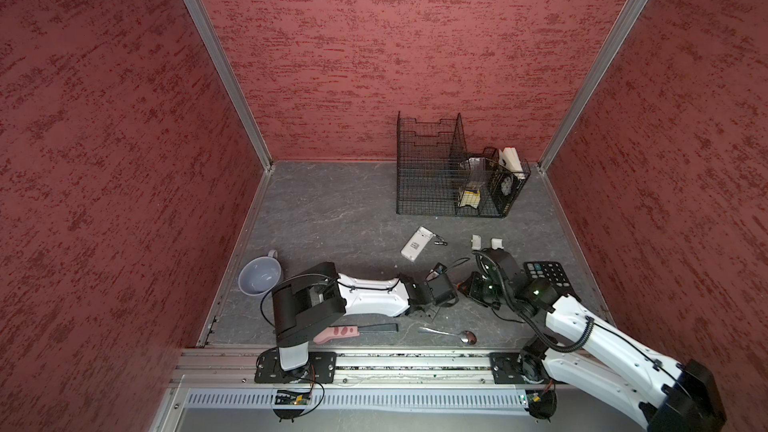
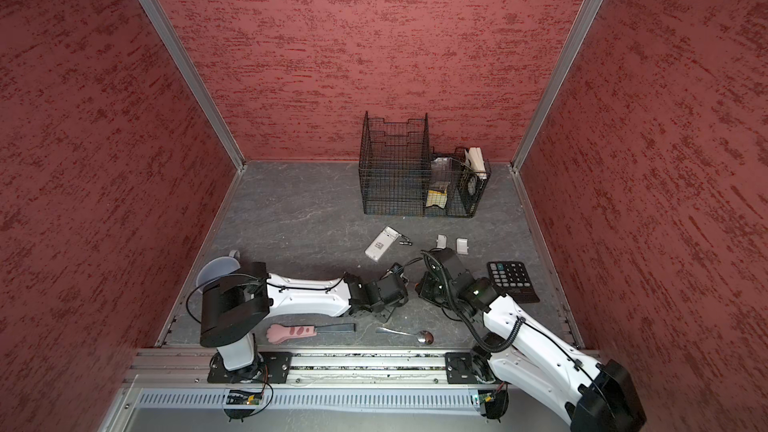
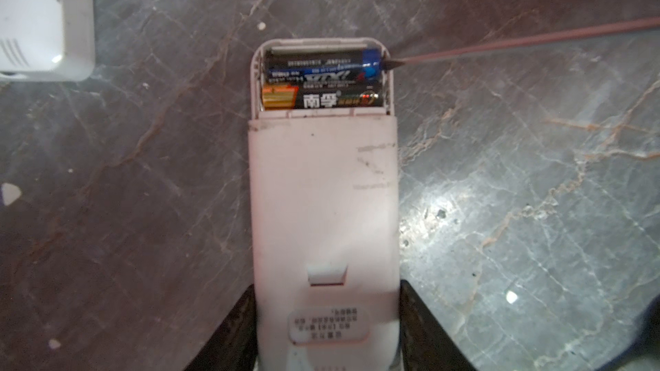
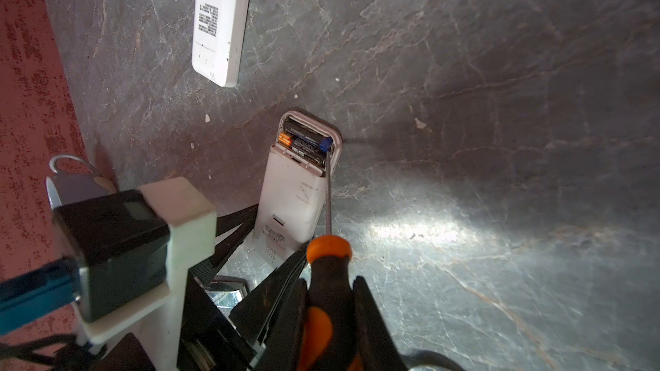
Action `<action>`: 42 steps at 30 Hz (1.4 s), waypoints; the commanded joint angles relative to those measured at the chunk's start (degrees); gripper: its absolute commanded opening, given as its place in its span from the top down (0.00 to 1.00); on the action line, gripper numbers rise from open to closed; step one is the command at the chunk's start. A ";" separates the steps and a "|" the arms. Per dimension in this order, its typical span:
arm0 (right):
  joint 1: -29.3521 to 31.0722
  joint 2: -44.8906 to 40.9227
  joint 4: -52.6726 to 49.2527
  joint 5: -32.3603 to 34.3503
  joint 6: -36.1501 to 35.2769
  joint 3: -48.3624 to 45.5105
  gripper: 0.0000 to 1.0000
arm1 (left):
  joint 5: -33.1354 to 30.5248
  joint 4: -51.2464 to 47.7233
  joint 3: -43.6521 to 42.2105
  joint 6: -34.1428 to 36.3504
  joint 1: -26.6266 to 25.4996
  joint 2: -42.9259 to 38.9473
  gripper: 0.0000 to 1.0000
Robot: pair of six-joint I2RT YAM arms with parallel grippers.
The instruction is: Unload the batteries from the remote control
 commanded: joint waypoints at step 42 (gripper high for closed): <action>-0.09 1.03 8.01 -2.94 -2.65 5.75 1.00 | 7.16 -1.43 -4.42 1.26 -0.91 8.56 0.68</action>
